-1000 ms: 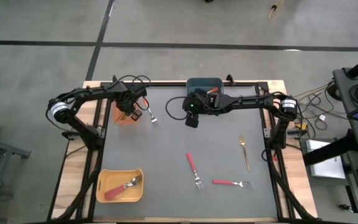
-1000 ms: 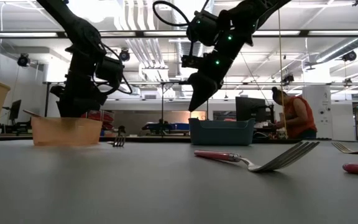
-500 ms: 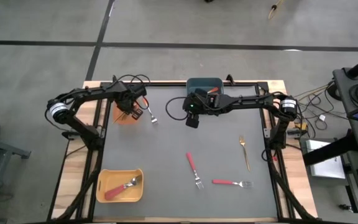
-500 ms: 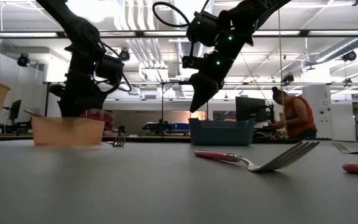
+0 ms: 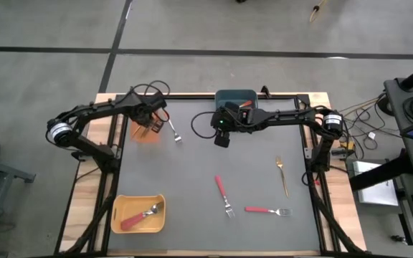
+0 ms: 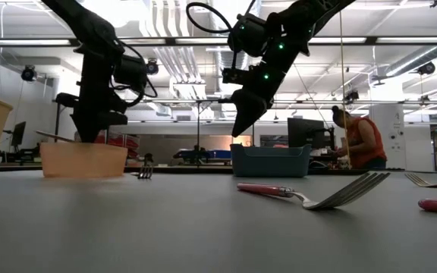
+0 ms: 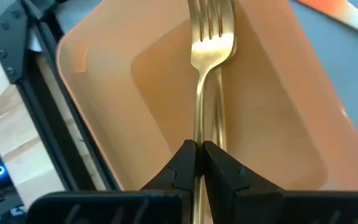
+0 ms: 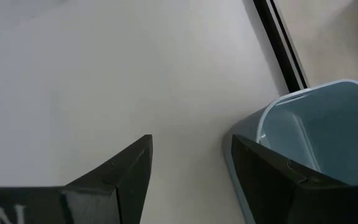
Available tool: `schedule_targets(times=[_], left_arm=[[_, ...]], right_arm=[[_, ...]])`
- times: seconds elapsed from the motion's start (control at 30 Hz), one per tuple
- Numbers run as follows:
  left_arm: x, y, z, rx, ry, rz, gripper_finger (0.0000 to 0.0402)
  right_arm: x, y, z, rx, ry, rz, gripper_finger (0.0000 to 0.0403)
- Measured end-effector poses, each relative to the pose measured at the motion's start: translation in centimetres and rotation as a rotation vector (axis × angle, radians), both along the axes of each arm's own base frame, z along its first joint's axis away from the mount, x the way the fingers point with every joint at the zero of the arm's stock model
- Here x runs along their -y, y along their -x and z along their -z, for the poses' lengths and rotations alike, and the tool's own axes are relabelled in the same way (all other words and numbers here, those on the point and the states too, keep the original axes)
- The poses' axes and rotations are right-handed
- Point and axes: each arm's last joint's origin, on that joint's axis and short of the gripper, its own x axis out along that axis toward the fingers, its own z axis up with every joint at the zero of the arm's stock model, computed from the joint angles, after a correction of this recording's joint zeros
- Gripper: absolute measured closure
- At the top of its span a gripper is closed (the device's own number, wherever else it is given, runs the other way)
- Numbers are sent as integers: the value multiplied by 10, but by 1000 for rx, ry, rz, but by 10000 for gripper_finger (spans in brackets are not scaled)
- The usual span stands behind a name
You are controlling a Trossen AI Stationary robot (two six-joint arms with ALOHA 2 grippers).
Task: Sort silverware by color (type)
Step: Put the gold fork into the orange bin
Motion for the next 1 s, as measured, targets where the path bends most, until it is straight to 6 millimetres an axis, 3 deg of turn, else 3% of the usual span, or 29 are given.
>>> schedule_targets(times=[0.33, 0.67, 1.0], left_arm=[[-4, -3, -1, 49, -28, -47, 399], [-11, -8, -14, 100, -48, -64, 399], [-16, -10, -3, 39, -64, -89, 394]], right_arm=[[0, 0, 0, 0, 0, 0, 193], [0, 0, 0, -1, -1, 0, 193], [0, 0, 0, -2, -1, 0, 193]])
